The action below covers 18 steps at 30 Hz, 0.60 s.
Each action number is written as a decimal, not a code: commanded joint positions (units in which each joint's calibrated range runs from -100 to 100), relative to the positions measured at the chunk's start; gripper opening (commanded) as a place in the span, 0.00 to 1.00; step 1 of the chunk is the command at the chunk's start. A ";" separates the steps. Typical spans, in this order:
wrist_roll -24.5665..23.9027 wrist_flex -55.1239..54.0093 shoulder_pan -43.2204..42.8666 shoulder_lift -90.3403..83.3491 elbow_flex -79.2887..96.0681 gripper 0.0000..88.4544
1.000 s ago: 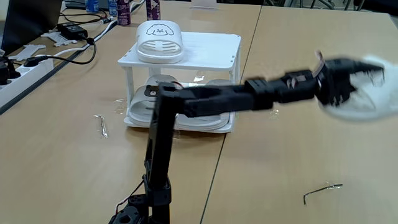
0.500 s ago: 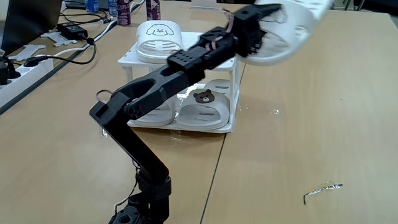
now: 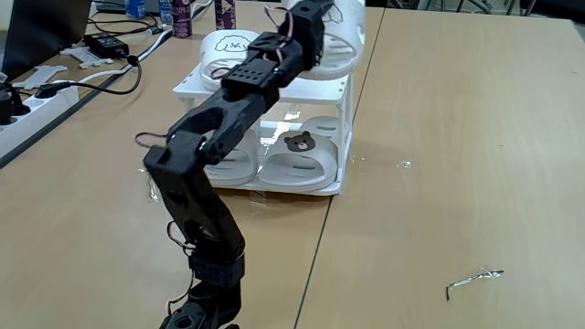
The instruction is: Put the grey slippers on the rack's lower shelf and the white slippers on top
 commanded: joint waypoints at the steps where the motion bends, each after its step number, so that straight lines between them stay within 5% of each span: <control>1: 0.37 -0.26 -0.42 7.24 -15.57 0.01; 18: 0.37 -0.34 -7.50 34.75 -38.85 0.01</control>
